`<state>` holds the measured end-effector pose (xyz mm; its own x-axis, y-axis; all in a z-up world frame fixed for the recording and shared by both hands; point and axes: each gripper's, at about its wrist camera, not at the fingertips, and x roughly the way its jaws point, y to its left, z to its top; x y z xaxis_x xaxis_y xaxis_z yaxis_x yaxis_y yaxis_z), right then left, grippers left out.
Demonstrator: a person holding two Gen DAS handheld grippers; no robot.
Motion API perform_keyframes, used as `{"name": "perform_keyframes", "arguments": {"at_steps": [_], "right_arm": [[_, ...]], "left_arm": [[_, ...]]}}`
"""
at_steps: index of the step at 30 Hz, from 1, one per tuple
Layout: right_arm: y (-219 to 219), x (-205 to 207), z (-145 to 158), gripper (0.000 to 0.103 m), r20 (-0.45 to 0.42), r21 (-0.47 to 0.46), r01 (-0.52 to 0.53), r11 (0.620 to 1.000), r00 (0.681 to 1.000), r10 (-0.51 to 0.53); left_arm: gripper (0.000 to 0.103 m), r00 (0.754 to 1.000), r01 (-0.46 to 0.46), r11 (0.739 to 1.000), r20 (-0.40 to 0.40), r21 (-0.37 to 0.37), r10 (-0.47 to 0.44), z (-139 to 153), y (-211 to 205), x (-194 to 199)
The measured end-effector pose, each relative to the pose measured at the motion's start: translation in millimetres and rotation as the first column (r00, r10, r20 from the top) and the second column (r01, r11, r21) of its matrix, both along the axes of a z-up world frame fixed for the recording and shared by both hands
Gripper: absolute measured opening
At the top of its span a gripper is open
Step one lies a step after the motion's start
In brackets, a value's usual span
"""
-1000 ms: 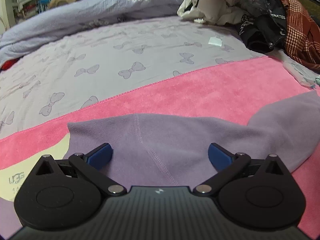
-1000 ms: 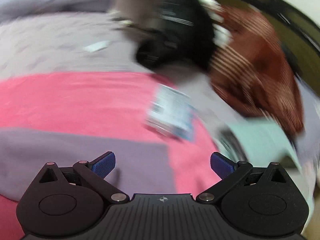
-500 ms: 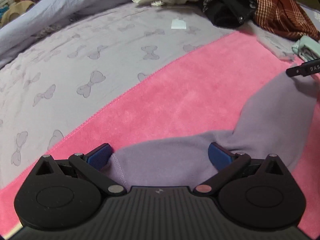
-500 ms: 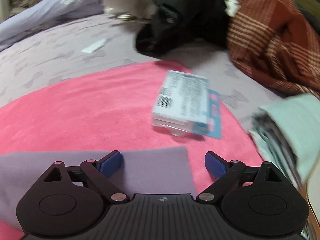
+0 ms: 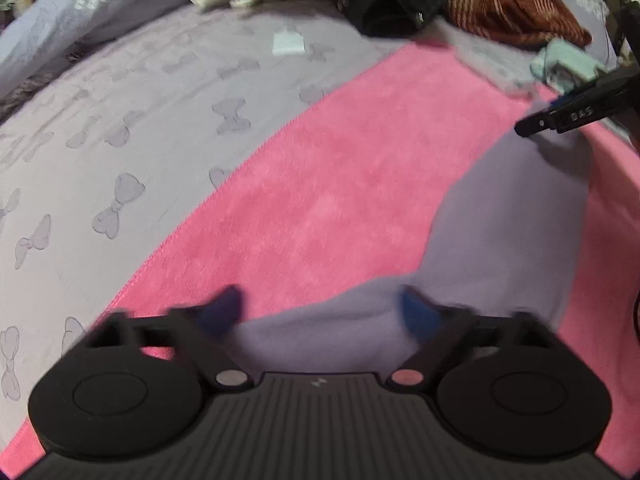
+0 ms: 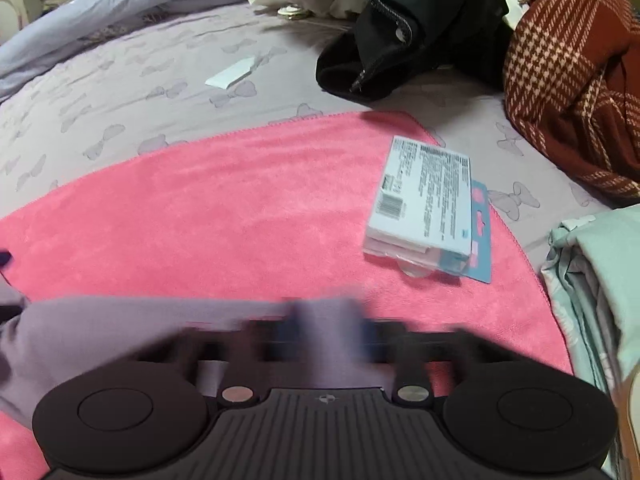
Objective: Fold clothes
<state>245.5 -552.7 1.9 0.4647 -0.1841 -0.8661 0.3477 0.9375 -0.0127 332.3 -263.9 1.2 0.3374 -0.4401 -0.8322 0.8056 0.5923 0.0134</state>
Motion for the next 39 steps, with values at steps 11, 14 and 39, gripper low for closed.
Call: {"name": "perform_keyframes", "arguments": {"at_steps": [11, 14, 39], "right_arm": [[-21, -12, 22, 0.011, 0.081, 0.047, -0.005, 0.999, 0.997, 0.001], [-23, -22, 16, 0.012, 0.054, -0.009, 0.018, 1.0, 0.998, -0.018], [-2, -10, 60, 0.006, 0.212, -0.179, 0.043, 0.983, 0.977, -0.004]], "left_arm": [[0.001, 0.992, -0.123, 0.99, -0.031, -0.07, 0.121, 19, 4, 13], [0.001, 0.996, -0.094, 0.994, -0.012, -0.046, 0.094, 23, 14, -1], [0.001, 0.994, 0.008, 1.0, 0.106, 0.002, -0.008, 19, 0, 0]]}}
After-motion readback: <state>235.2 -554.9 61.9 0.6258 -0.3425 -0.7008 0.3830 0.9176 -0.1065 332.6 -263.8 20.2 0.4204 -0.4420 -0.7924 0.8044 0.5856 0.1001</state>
